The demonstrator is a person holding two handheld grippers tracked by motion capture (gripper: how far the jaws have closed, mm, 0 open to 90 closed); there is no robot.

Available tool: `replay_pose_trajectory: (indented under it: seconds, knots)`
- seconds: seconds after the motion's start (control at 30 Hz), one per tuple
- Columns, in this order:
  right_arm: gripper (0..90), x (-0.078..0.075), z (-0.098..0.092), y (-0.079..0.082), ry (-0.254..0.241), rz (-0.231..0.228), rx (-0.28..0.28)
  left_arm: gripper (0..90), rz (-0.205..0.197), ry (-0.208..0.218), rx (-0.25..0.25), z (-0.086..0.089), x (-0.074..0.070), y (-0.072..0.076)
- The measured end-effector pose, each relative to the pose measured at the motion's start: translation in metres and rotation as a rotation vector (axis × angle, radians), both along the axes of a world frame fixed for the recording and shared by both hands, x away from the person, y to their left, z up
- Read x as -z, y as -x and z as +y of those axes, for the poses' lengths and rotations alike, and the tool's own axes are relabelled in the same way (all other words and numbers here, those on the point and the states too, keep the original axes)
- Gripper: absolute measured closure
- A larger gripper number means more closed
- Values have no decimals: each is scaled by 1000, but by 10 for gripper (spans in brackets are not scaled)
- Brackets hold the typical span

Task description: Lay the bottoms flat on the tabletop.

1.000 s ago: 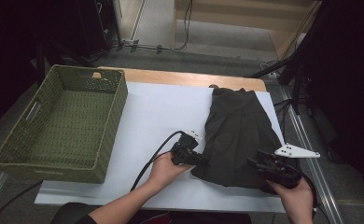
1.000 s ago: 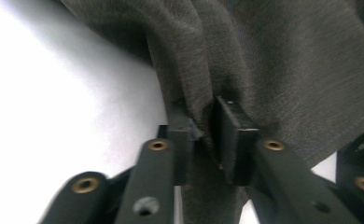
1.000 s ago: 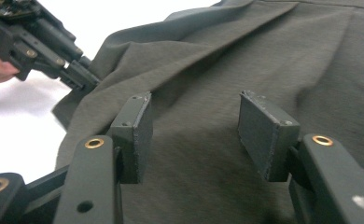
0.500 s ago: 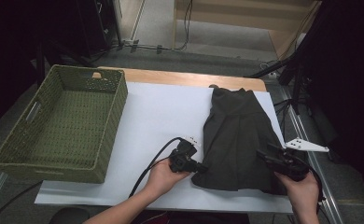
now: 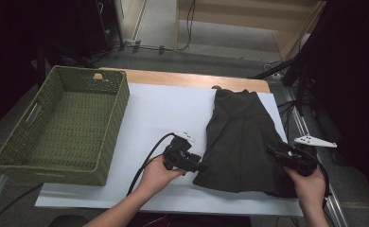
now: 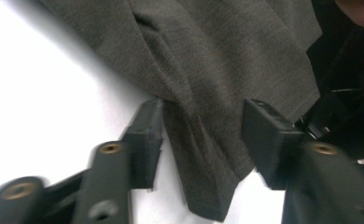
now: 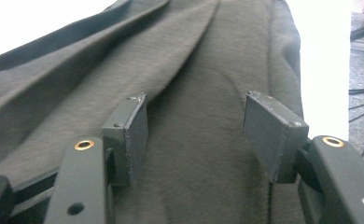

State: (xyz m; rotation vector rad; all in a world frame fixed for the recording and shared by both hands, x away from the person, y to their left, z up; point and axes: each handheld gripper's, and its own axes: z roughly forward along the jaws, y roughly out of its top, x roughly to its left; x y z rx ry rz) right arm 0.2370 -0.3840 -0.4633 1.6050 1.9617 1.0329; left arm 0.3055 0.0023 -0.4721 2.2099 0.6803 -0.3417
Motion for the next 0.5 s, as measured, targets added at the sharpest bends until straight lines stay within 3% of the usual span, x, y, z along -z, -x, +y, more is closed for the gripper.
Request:
replay_pose_trajectory:
  seconds: [0.13, 0.2, 0.27, 0.33, 0.43, 0.5]
  knots:
    - [366, 4, -7, -5, -8, 1, 13, 447, -28, 2, -18, 6, -1, -3]
    - [339, 7, -10, -7, -4, 4, 14, 403, -62, 5, -29, 10, -1, -6]
    - [298, 12, -14, -11, -2, 31, 26, 386, -57, 9, -37, 14, 0, -10]
    - [265, 19, -17, -14, 17, 34, 34, 339, -71, 6, -48, 18, 0, -12]
    - [224, 27, -22, -21, 70, 30, 42, 262, -124, -14, -74, 23, -2, -15]
    - [224, 32, -27, -25, 90, 37, 64, 265, -103, 8, -78, 28, -3, -18]
